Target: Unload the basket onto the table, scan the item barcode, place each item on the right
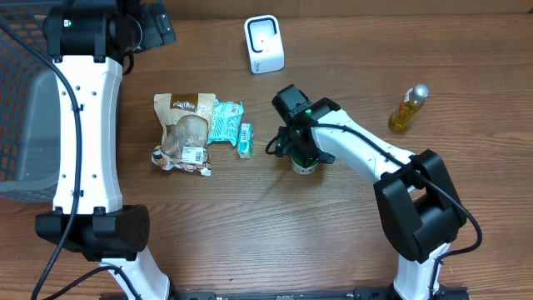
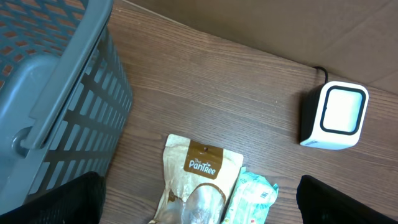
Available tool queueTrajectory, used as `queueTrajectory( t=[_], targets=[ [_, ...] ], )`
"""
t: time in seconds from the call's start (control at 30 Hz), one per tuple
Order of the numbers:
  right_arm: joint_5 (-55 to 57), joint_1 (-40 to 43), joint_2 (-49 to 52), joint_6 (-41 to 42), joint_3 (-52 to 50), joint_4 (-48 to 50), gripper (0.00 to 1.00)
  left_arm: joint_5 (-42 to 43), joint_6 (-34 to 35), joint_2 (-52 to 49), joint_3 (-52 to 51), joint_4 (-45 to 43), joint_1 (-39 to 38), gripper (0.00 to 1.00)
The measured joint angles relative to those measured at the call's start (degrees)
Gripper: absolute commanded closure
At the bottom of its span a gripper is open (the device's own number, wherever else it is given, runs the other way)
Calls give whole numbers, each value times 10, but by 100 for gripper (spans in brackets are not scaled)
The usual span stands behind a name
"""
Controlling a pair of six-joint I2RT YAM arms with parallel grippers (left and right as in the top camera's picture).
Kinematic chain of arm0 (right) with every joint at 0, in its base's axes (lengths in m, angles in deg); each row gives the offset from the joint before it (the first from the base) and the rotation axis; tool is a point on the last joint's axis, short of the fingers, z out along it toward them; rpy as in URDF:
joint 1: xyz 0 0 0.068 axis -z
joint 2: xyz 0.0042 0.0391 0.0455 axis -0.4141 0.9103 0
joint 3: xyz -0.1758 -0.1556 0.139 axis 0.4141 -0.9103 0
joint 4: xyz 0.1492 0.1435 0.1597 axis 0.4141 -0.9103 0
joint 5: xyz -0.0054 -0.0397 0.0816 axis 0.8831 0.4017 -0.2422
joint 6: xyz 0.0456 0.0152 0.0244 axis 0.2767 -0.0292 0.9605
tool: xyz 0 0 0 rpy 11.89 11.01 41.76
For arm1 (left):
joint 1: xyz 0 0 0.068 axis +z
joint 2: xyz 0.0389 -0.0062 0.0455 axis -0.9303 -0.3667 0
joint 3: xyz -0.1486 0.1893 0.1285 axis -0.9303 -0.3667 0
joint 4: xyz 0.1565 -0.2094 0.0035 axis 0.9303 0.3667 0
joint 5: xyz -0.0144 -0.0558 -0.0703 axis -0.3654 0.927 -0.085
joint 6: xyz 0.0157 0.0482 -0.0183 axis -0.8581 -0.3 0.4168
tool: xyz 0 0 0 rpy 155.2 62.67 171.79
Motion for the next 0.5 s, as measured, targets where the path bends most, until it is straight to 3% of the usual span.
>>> queueTrajectory(
  t=[0.13,0.33,0.43,0.5],
  targets=[
    [0,0,0,0,0,-6,19,0,0,0,0,0,0,1],
    [-2,0,0,1,2,-43,11,0,0,0,0,0,0,0],
    [-3,3,3,3,18,-62,0,0,0,0,0,0,0,1],
    [-3,4,3,1,26,-65,0,0,0,0,0,0,0,1]
  ],
)
